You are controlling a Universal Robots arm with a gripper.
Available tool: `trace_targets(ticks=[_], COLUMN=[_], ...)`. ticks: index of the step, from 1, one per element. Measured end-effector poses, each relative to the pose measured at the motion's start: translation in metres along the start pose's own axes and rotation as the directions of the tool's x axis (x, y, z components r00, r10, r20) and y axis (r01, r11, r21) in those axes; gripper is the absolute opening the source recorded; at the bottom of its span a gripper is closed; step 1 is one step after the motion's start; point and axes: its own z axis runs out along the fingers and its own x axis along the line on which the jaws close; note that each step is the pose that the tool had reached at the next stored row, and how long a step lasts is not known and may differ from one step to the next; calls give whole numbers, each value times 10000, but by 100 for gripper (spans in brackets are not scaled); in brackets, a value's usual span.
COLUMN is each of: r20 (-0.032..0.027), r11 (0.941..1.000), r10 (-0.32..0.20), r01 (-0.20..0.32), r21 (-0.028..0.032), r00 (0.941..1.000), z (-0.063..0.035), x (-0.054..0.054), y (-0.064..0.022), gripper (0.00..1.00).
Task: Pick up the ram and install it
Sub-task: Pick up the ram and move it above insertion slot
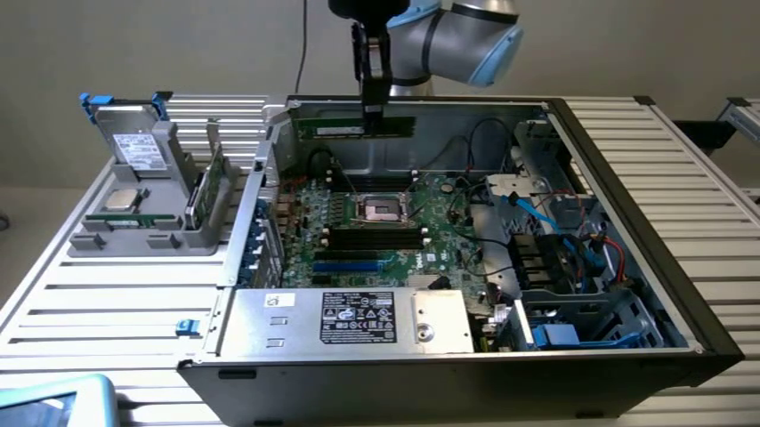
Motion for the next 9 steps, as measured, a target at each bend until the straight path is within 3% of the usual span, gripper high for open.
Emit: trace_targets(ticks=[4,9], r20=[-3,-8], r11=[10000,10000], r10=[87,95], r01=[-87,-95], r21=[4,13], r00=[10000,10000], z=[26,65], x=[-16,-129], y=[-43,-70], gripper=[14,14])
